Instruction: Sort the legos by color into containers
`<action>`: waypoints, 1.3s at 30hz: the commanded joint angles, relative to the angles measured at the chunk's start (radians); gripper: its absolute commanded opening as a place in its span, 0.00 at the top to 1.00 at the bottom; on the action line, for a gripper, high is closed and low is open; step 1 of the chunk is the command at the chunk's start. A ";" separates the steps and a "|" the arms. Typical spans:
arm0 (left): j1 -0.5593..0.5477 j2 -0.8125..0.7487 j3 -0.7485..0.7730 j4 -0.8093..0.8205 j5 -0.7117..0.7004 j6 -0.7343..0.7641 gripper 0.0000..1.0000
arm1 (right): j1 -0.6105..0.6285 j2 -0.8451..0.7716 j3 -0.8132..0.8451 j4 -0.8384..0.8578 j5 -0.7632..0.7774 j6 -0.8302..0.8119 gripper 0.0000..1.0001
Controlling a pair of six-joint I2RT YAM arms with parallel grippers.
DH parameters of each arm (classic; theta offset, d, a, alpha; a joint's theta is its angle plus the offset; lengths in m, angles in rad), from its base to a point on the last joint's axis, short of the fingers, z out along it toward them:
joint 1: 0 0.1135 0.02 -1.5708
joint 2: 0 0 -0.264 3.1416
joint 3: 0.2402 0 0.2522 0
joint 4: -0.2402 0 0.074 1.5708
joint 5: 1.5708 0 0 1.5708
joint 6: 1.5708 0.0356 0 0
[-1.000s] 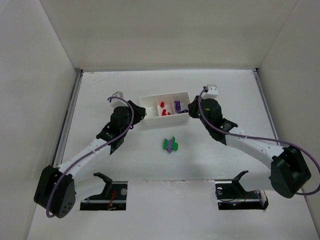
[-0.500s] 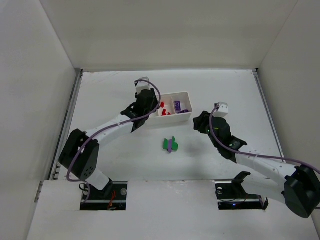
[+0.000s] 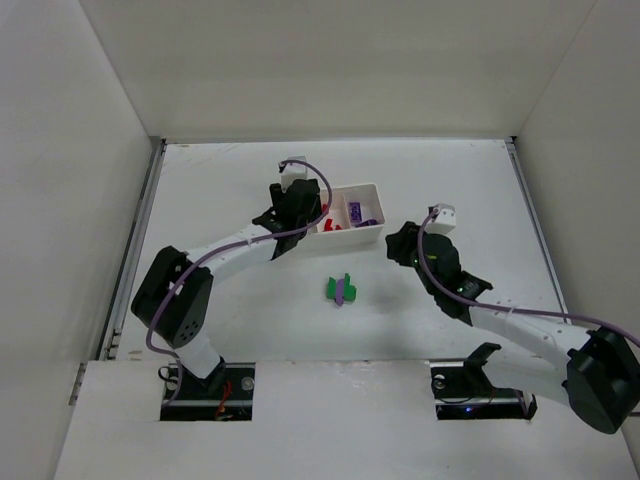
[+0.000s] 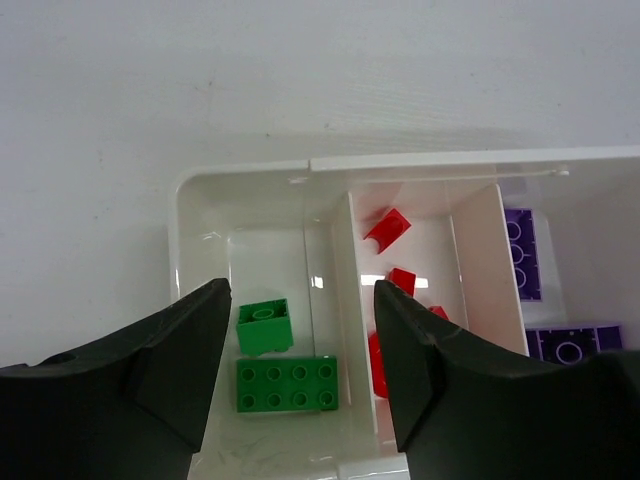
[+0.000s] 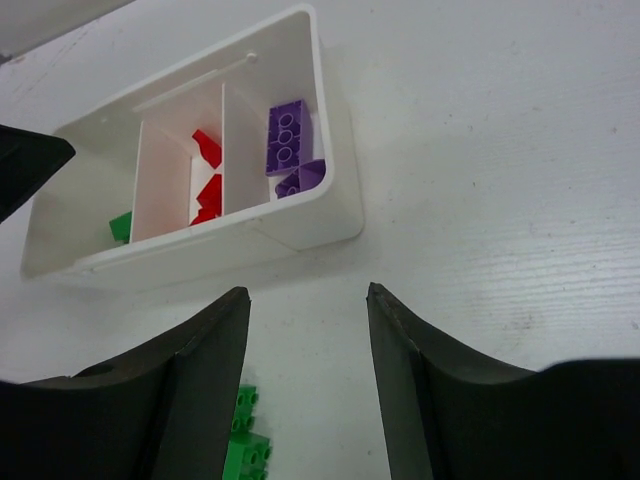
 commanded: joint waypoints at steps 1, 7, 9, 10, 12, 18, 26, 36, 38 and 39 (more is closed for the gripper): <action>-0.009 -0.076 0.026 0.018 -0.030 0.027 0.43 | 0.022 0.010 0.006 0.057 0.013 -0.003 0.51; -0.067 -0.234 -0.081 0.015 0.009 -0.028 0.51 | 0.124 0.035 0.032 0.003 -0.050 -0.011 0.69; -0.102 -0.300 -0.149 0.013 0.045 -0.069 0.53 | 0.189 0.036 0.023 -0.015 -0.071 -0.001 0.66; -0.119 -0.333 -0.184 0.009 0.065 -0.089 0.54 | 0.222 0.036 0.013 -0.021 -0.075 0.009 0.62; -0.144 -0.389 -0.253 -0.004 0.101 -0.138 0.54 | 0.290 0.032 -0.016 -0.026 -0.079 0.037 0.41; -0.150 -0.474 -0.408 -0.062 0.212 -0.302 0.54 | 0.373 0.098 -0.034 -0.029 -0.093 0.052 0.18; -0.181 -0.479 -0.516 -0.010 0.279 -0.411 0.51 | 0.355 0.253 0.006 -0.003 -0.093 0.118 0.12; -0.135 -0.483 -0.622 0.099 0.391 -0.497 0.43 | 0.333 0.366 0.004 0.147 -0.148 0.181 0.11; -0.127 -0.485 -0.635 0.111 0.392 -0.502 0.43 | 0.335 0.365 0.007 0.138 -0.148 0.183 0.09; -0.124 -0.485 -0.640 0.118 0.392 -0.503 0.43 | 0.335 0.363 0.009 0.132 -0.150 0.180 0.07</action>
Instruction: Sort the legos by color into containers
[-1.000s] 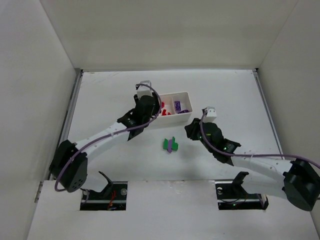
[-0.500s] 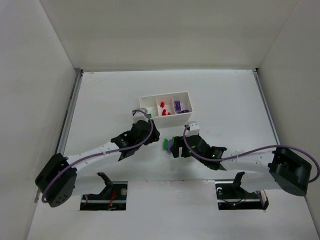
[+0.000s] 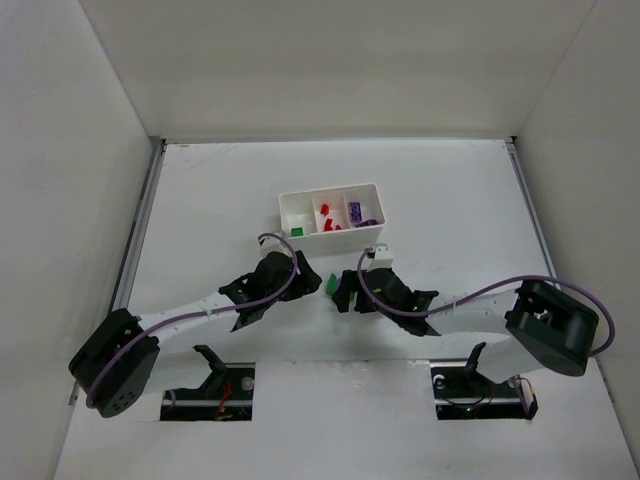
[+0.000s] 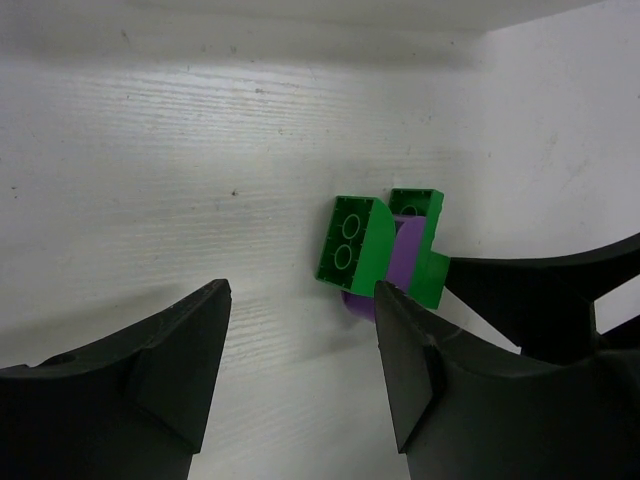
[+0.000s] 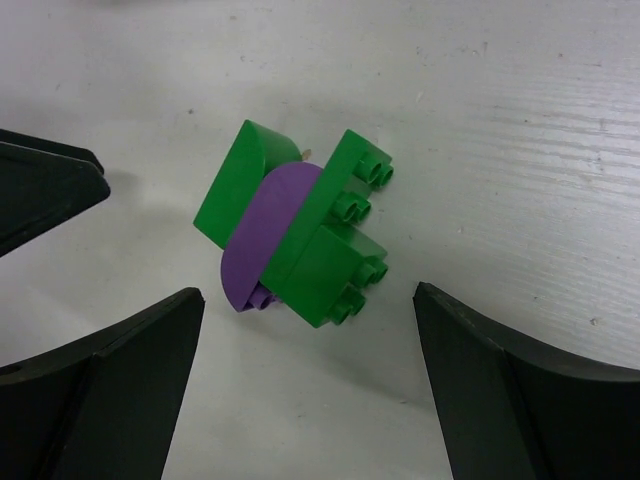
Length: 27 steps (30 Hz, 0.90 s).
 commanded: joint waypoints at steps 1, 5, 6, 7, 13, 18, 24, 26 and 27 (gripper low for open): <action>0.014 -0.016 -0.024 0.076 0.026 -0.032 0.43 | -0.003 0.000 0.031 0.052 -0.020 0.013 0.06; 0.015 0.012 -0.027 0.106 0.033 -0.038 0.43 | -0.003 0.046 0.066 0.032 -0.036 -0.006 0.05; 0.017 0.015 -0.027 0.109 0.035 -0.040 0.43 | -0.003 0.058 0.074 0.026 -0.030 -0.007 0.07; 0.021 0.017 -0.027 0.114 0.041 -0.045 0.42 | -0.004 0.070 0.078 0.017 -0.025 -0.007 0.10; 0.064 0.057 -0.037 0.168 0.130 -0.087 0.33 | -0.011 0.106 0.095 0.009 -0.019 -0.018 0.28; 0.100 0.126 -0.063 0.270 0.217 -0.132 0.32 | -0.014 0.127 0.100 0.005 -0.017 -0.023 0.32; 0.116 0.143 -0.087 0.336 0.242 -0.141 0.31 | -0.014 0.157 0.120 -0.004 -0.014 -0.021 0.35; 0.118 0.129 -0.092 0.336 0.240 -0.137 0.31 | -0.014 0.144 0.118 -0.006 -0.008 -0.017 0.43; 0.118 0.120 -0.093 0.336 0.240 -0.135 0.31 | -0.014 0.131 0.114 -0.006 -0.002 -0.015 0.44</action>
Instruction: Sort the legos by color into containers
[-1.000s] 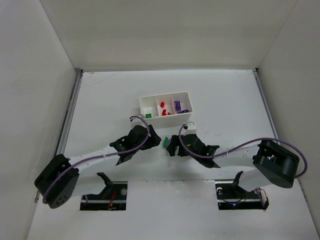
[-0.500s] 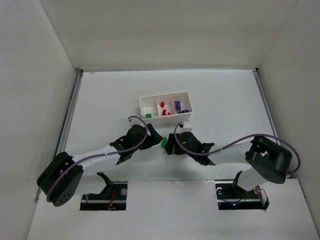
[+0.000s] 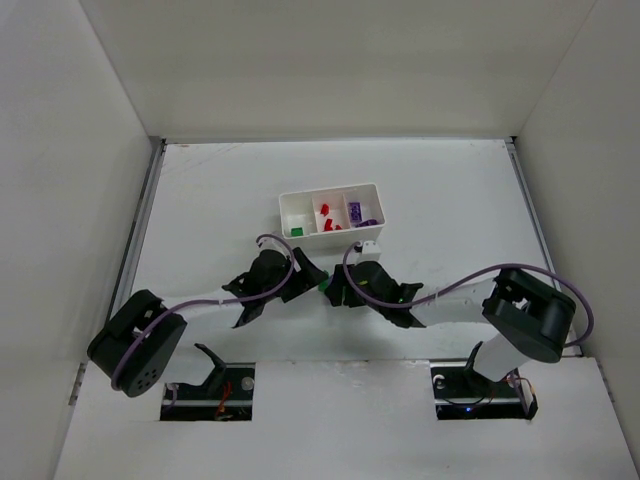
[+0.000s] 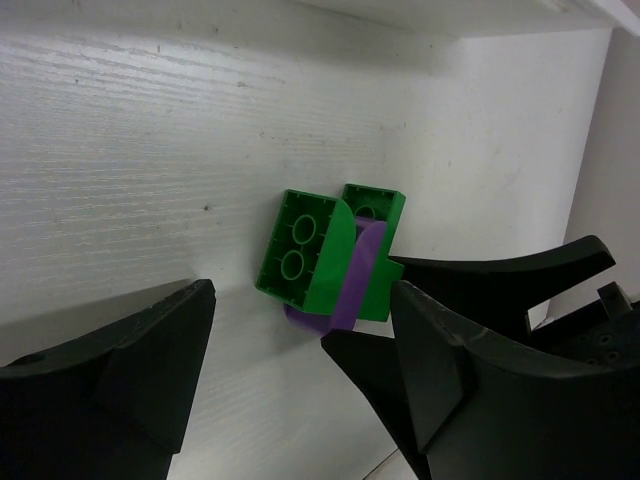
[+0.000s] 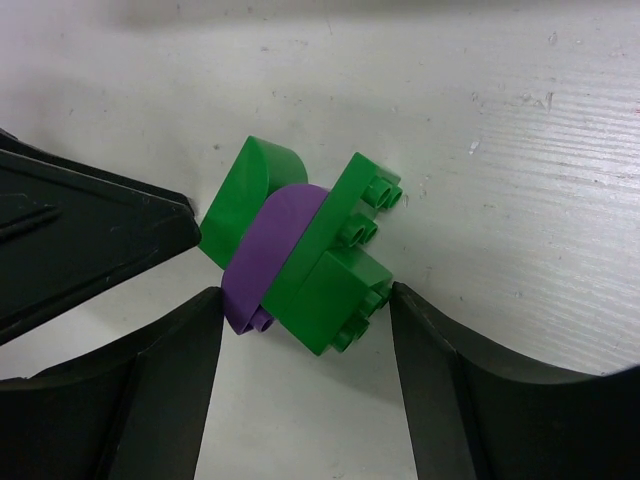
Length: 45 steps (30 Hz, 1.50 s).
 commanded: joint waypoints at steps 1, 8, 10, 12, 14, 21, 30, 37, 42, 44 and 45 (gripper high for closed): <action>0.008 -0.032 -0.019 0.061 0.022 -0.005 0.31 | -0.006 -0.016 0.004 -0.020 0.018 -0.007 0.45; -0.009 -0.040 -0.014 0.061 0.029 -0.002 0.27 | -0.006 -0.116 -0.018 -0.025 -0.023 -0.024 0.45; -0.017 -0.037 -0.008 0.067 0.039 -0.005 0.27 | -0.006 -0.124 -0.019 -0.023 -0.040 -0.025 0.45; -0.023 -0.037 -0.005 0.086 0.049 -0.013 0.27 | -0.006 -0.133 -0.021 -0.016 -0.055 -0.029 0.45; -0.024 -0.034 -0.002 0.098 0.058 -0.022 0.27 | -0.006 -0.141 -0.021 -0.013 -0.063 -0.030 0.45; -0.031 -0.005 -0.004 0.150 0.078 -0.074 0.27 | -0.006 -0.185 -0.032 0.015 -0.106 -0.027 0.45; -0.029 -0.025 -0.013 0.181 0.108 -0.139 0.43 | -0.007 -0.221 -0.050 0.065 -0.170 -0.015 0.45; -0.043 -0.028 -0.014 0.199 0.124 -0.209 0.57 | -0.006 -0.210 -0.048 0.096 -0.177 0.002 0.45; -0.026 -0.037 -0.047 0.233 0.124 -0.269 0.73 | -0.007 -0.188 -0.051 0.139 -0.195 0.025 0.44; -0.021 -0.049 -0.054 0.247 0.124 -0.286 0.76 | -0.007 -0.179 -0.056 0.159 -0.203 0.034 0.43; -0.021 -0.057 -0.057 0.253 0.121 -0.295 0.77 | -0.009 -0.176 -0.058 0.167 -0.207 0.040 0.42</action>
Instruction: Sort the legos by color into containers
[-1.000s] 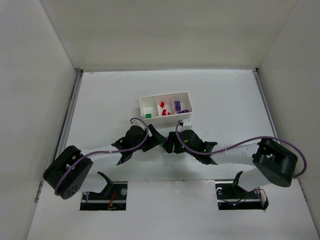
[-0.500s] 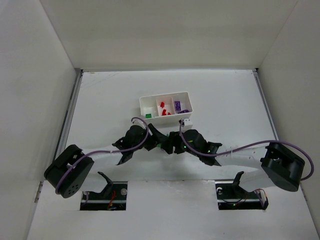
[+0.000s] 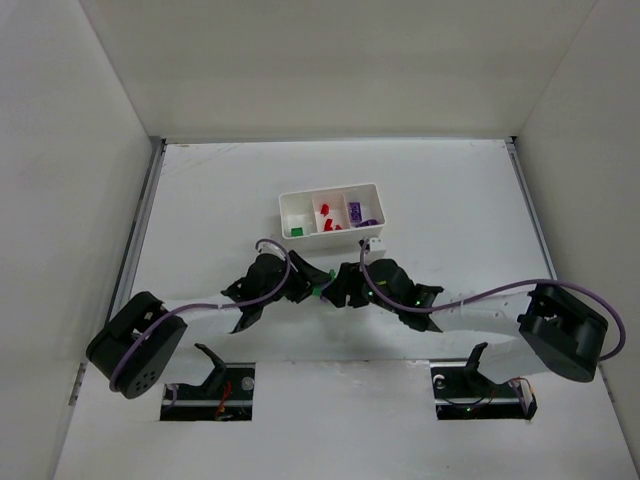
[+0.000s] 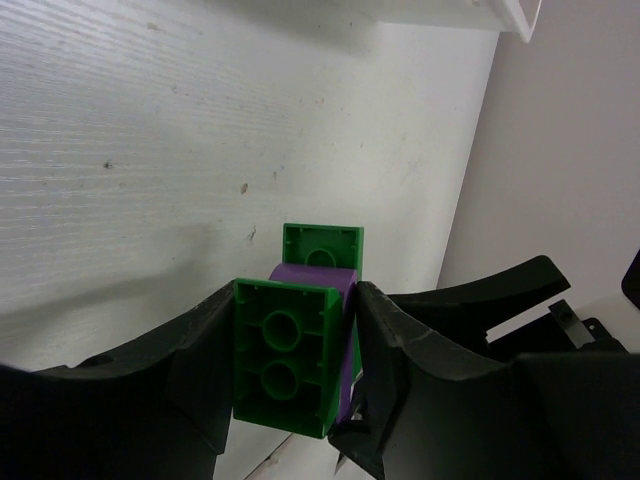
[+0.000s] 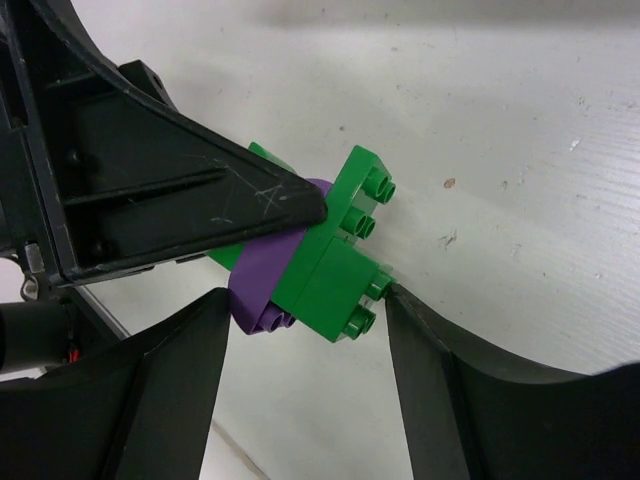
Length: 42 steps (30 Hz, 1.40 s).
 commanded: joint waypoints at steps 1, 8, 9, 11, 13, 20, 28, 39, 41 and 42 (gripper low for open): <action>-0.003 -0.055 -0.012 0.106 0.033 -0.072 0.79 | -0.003 0.016 -0.001 0.145 -0.037 0.024 0.42; -0.003 -0.078 -0.032 0.144 0.005 -0.130 0.83 | -0.005 0.027 0.004 0.188 -0.057 0.041 0.38; -0.006 -0.077 -0.032 0.146 0.005 -0.132 0.84 | -0.005 0.027 0.005 0.188 -0.059 0.041 0.38; -0.009 -0.073 -0.035 0.147 0.002 -0.135 0.84 | -0.005 0.027 0.007 0.188 -0.061 0.041 0.35; -0.003 -0.078 -0.042 0.147 -0.001 -0.137 0.85 | -0.003 0.021 0.005 0.188 -0.061 0.041 0.25; 0.056 -0.141 -0.051 0.138 -0.001 -0.115 0.86 | -0.006 -0.068 -0.038 0.180 -0.073 0.028 0.06; 0.132 -0.191 -0.073 0.132 0.051 -0.085 0.87 | -0.048 -0.232 -0.093 0.177 -0.110 0.026 0.01; 0.214 -0.366 -0.104 0.178 0.169 -0.051 0.86 | -0.080 -0.278 -0.070 0.298 -0.177 0.080 0.14; 0.227 -0.420 -0.114 0.172 0.175 -0.057 0.86 | -0.082 -0.286 -0.082 0.363 -0.180 0.107 0.23; 0.234 -0.447 -0.123 0.167 0.177 -0.060 0.86 | -0.082 -0.284 -0.085 0.381 -0.180 0.118 0.27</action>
